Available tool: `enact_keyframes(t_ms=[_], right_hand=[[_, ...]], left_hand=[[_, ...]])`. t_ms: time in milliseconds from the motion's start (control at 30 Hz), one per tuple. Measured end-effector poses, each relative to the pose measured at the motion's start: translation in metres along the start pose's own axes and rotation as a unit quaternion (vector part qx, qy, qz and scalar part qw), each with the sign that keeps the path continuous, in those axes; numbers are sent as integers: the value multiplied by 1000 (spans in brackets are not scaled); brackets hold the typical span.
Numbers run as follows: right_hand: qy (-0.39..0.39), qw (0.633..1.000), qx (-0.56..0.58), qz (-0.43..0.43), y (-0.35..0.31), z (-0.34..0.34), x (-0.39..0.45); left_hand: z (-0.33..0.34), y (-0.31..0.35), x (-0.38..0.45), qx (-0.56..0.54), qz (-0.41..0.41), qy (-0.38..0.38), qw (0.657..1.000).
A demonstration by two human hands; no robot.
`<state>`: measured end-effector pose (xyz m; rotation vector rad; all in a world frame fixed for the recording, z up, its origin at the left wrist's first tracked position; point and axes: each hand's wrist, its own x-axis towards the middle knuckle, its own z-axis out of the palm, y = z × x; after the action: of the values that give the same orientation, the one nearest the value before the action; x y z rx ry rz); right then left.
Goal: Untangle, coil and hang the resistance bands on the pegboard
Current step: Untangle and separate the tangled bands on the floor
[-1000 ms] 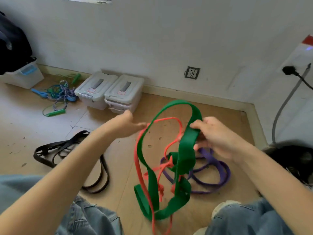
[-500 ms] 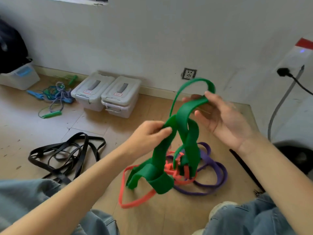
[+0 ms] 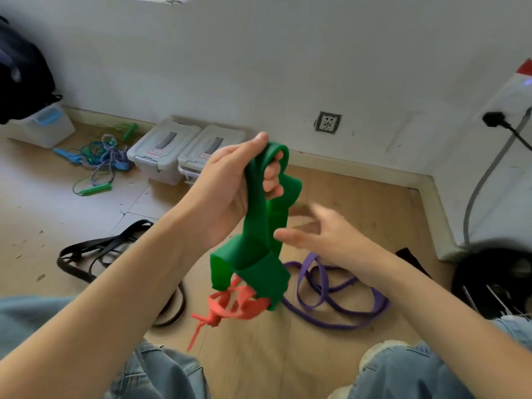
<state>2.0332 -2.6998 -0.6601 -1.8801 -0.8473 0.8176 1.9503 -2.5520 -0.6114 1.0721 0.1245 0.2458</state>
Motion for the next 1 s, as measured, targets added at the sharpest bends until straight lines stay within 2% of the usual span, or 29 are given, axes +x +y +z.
enact_keyframes(t_ms=[33, 67, 100, 167, 200, 233, 267, 300, 333, 367, 400, 433, 467, 500, 533, 567, 600, 667, 700, 733, 800, 833, 900, 967, 1000], right_hand=[[85, 994, -59, -20, -3, -3, 0], [124, 988, -78, -51, -5, -7, 0], [95, 991, -61, -75, -6, -11, -2], [-59, 996, -5, -72, -10, -8, -8], [-103, 991, -36, -74, -9, -3, -10], [-103, 986, -99, -91, -7, 2, -10], [-61, 980, -150, -111, -4, 4, -8], [2, 978, -166, -127, -2, 4, -5], [64, 978, -151, -127, -2, 0, -4], [118, 980, -118, -112, -2, -5, -2], [166, 980, -70, -90, -2, -12, -1], [205, 976, -18, -68, -2, -18, 1], [236, 970, 18, -53, -3, -22, 2], [258, 965, 21, -49, -5, -23, 3], [270, 961, -3, -52, -7, -21, 3], [270, 961, -33, -60, -9, -17, 4], [263, 960, -61, -69, -10, -13, 3], [258, 956, -106, -88, -14, -8, 2], [263, 953, -117, -96, -16, -8, 2], [271, 950, -116, -100, -17, -10, 2], [252, 961, -61, -96, -18, -20, 3], [196, 976, 1, -90, -18, -26, 3], [19, 987, 139, -80, -15, -33, 2], [-98, 985, 130, -63, -7, -30, -1], [-114, 990, 73, -48, -2, -26, -3]], left_hand=[[-1, 2, -1, -18, -10, 7, 1000], [-2, 3, -1, -39, -19, 12, 999], [-2, 3, -2, -65, -25, 17, 997], [-1, 4, -1, -125, -39, 28, 991], [-2, 4, 0, -143, -43, 37, 988], [-2, 4, 2, -142, -47, 46, 988], [-3, 4, 2, -112, -53, 55, 991], [-5, 2, 3, -45, -66, 68, 994], [-9, 1, 4, 74, -80, 83, 991], [-15, -1, 3, 235, -93, 96, 963], [-21, -1, 0, 382, -102, 100, 913], [-25, -3, -3, 468, -102, 93, 873], [-26, -5, -7, 494, -99, 74, 861], [-23, -9, -12, 479, -102, 37, 871], [-15, -16, -16, 466, -108, -5, 878], [-5, -27, -19, 478, -111, -40, 870], [2, -41, -21, 517, -101, -61, 848], [8, -62, -18, 589, -32, -39, 807], [7, -66, -16, 584, -8, -18, 811], [5, -66, -14, 556, -5, -15, 831], [5, -59, -13, 475, -25, -59, 878], [6, -54, -13, 437, -20, -75, 896], [10, -42, -12, 364, 15, -57, 929], [10, -29, -9, 290, 43, -5, 956], [9, -24, -8, 263, 43, 19, 964]])
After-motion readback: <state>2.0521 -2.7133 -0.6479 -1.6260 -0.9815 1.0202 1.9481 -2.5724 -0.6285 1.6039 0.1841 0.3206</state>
